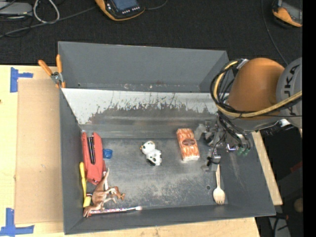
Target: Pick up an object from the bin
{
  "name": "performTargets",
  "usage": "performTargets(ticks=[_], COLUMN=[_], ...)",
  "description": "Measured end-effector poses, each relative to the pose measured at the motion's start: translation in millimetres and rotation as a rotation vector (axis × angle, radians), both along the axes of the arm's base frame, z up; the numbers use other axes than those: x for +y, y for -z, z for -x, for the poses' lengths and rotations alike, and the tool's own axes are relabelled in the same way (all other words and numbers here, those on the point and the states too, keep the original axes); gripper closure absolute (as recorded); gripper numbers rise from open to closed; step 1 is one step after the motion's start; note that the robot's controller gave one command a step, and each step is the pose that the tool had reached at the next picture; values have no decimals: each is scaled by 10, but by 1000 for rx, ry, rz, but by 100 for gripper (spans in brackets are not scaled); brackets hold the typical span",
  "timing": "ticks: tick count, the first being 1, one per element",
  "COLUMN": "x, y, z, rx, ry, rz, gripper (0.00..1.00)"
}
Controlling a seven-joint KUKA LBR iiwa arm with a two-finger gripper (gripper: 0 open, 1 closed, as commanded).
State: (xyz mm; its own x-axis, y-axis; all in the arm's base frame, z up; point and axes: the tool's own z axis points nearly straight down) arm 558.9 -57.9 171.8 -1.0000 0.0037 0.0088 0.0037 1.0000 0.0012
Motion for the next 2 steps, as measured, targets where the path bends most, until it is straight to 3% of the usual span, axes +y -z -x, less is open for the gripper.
performTargets(ticks=[1,2], x=[2,120], y=[-41,198], z=[-18,-225], rx=[-8,-14], ry=[-2,117], rz=[1,2], gripper=[0,0])
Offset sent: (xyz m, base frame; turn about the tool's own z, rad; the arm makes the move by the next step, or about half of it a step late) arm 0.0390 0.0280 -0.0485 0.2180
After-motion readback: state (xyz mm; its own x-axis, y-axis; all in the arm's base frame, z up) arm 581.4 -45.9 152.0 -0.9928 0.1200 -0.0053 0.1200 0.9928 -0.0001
